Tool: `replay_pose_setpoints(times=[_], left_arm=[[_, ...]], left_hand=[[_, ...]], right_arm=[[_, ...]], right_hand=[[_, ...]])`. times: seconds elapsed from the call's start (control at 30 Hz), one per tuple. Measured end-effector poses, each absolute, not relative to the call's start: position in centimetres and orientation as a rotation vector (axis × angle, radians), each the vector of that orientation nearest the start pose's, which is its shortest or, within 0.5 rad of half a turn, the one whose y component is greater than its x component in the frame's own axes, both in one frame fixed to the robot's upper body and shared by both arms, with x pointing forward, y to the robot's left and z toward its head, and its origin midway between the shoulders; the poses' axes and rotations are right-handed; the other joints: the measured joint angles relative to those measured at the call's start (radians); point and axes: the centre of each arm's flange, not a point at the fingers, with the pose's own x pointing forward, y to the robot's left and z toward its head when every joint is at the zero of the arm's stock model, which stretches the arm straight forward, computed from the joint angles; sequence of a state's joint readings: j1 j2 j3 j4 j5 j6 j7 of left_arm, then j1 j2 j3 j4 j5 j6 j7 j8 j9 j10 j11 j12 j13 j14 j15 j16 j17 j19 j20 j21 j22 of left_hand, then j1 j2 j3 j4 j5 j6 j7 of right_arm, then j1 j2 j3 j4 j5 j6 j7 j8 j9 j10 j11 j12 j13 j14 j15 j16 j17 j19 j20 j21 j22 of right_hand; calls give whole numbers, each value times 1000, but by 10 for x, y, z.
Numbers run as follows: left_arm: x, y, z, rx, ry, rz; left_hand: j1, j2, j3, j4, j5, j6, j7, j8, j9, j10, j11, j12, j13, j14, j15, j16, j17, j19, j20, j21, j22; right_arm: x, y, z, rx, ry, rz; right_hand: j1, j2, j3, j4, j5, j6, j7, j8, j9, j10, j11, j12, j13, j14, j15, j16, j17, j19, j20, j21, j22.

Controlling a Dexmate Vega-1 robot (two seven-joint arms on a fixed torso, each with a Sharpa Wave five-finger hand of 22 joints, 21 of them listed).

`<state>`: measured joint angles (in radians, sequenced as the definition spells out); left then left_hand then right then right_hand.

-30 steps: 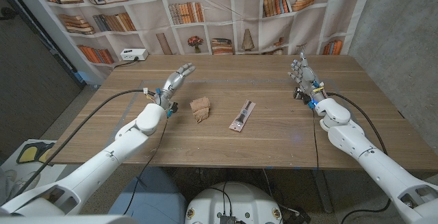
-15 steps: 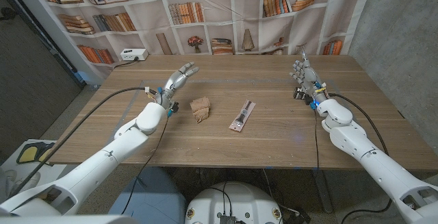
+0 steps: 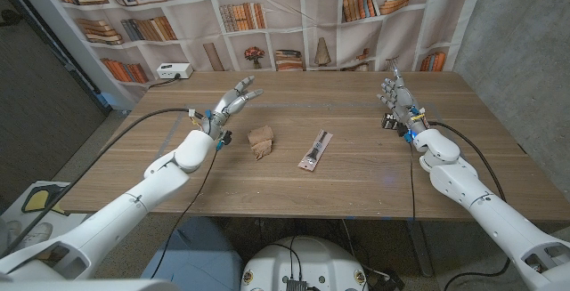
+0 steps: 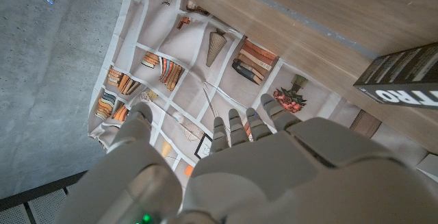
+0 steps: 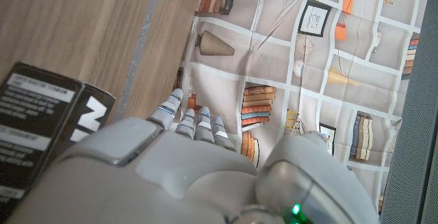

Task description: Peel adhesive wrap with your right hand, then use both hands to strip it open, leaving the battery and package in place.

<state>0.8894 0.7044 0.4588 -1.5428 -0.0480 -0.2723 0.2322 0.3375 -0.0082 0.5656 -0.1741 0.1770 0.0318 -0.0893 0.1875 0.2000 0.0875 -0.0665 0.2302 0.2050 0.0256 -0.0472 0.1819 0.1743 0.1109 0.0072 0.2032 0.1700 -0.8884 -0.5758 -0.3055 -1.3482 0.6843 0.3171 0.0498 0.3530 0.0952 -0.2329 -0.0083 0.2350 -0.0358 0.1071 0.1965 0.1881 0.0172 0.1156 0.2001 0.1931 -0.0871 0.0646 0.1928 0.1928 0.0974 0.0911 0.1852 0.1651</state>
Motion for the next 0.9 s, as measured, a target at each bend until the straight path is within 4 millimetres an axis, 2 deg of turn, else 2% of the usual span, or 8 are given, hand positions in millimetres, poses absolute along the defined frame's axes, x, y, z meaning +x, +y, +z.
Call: replay_pose_setpoints(times=[0.3, 0.5, 0.9], left_arm=[[592, 267, 0, 701, -795, -85], [584, 270, 3, 754, -800, -96], [575, 276, 5, 827, -819, -77]], left_hand=[[42, 17, 14, -5, 0, -11, -11, 0, 0, 5, -5, 0, 0, 5, -5, 0, -2, 0, 0, -6, 0], [52, 8, 14, -5, 0, -1, -2, 6, -5, 5, -5, 0, 2, -1, -10, 0, -2, 0, 0, -6, 0], [62, -1, 14, -5, 0, 17, -1, 14, -5, 6, -5, 0, 2, -1, -10, 0, -2, 2, -2, -6, 0]], right_arm=[[635, -331, -17, 38, -638, 172], [635, -331, -18, 40, -634, 168], [639, -328, -19, 50, -629, 166]], right_hand=[[0, 0, 0, 0, -8, 0, 0, 0, 0, 4, -4, 0, 0, 0, 0, 0, 0, 0, 0, 0, 0], [0, 0, 0, 0, -8, 0, 0, 0, 0, 4, -4, 0, 0, 0, 0, 0, 0, 0, 0, 0, 0], [0, 0, 4, -4, -8, 1, -1, 0, 0, 4, -4, 0, 0, 0, 0, 0, 0, 0, 0, 0, 0]])
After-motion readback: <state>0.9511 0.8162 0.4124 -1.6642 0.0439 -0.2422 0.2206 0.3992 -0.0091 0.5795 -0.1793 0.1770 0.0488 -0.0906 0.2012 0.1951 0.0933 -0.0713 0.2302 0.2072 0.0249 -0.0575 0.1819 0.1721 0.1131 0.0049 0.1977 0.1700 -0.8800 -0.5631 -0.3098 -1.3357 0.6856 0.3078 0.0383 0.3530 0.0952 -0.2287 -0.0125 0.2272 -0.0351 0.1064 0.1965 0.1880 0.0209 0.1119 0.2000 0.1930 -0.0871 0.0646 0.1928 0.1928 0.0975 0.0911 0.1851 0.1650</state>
